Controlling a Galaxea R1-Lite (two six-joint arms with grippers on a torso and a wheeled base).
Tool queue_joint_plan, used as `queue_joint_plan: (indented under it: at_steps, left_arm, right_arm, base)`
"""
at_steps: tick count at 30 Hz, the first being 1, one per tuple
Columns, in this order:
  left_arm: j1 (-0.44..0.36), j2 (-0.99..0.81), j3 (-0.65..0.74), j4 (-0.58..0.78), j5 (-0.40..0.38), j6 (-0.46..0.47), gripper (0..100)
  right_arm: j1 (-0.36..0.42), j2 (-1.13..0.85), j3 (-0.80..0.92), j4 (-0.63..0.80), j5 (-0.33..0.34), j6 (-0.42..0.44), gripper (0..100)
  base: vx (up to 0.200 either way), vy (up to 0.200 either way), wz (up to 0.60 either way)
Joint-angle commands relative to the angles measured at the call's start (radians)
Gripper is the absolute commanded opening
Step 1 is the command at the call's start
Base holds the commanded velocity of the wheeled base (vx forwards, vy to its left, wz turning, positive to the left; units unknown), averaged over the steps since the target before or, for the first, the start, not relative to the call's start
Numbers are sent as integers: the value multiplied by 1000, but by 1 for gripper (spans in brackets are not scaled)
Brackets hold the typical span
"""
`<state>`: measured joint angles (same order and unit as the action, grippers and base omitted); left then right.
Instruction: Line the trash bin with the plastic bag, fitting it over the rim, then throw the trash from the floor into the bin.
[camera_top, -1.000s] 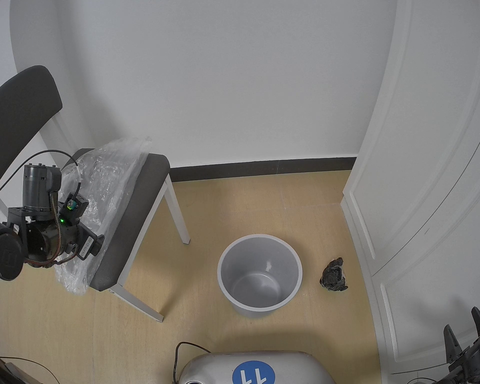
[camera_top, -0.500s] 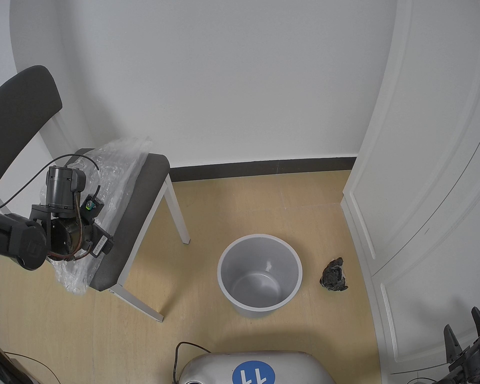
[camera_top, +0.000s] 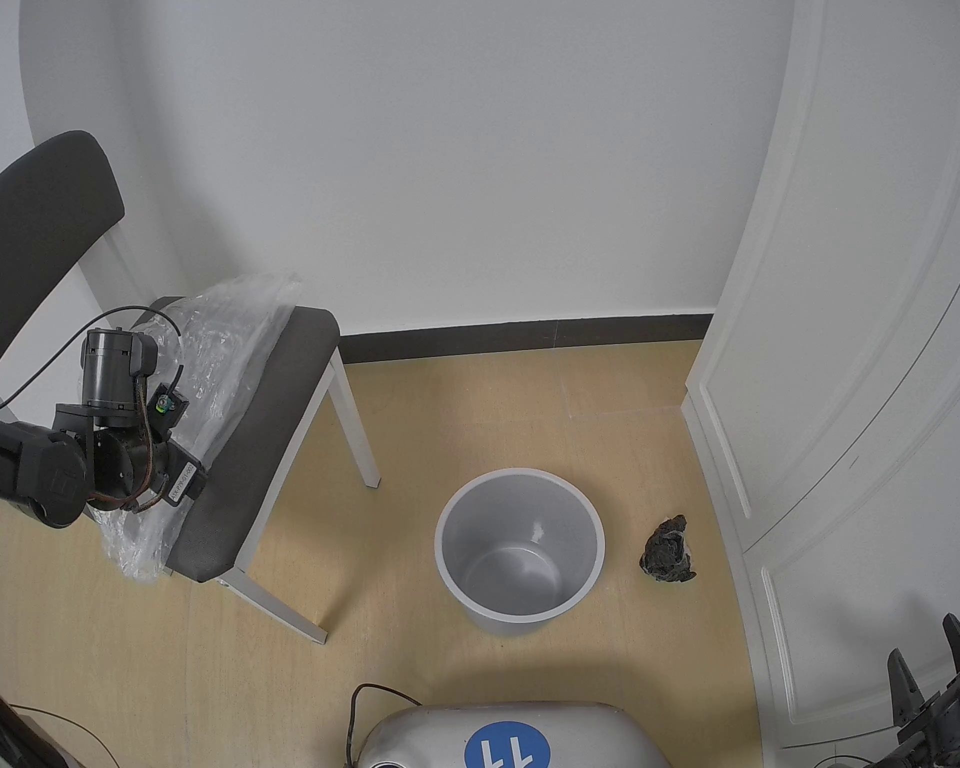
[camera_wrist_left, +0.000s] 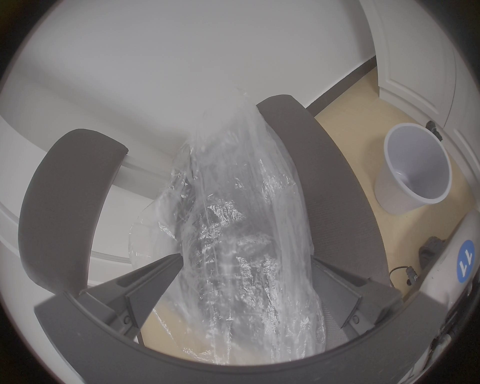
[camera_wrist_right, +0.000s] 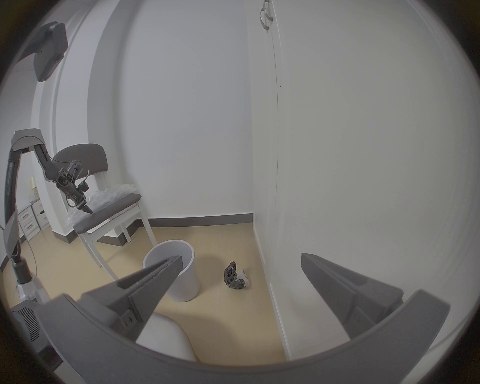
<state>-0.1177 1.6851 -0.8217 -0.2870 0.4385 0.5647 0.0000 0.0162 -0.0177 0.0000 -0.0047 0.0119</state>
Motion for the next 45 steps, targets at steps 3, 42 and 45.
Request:
queue_joint_plan:
  at_steps: [3,42,45]
  left_arm:
    - [4,-30,-7,0,-9,1,100]
    - [53,1,-160,94,-87,-20,100]
    - [52,8,-146,92,-87,-19,100]
  right_arm:
    - [0,-16,16,-2,0,0,100]
    - [0,-16,16,-2,0,0,100]
    - [0,-16,16,-2,0,0,100]
  base:
    - [0,0,0]
    - [0,0,0]
    - [0,0,0]
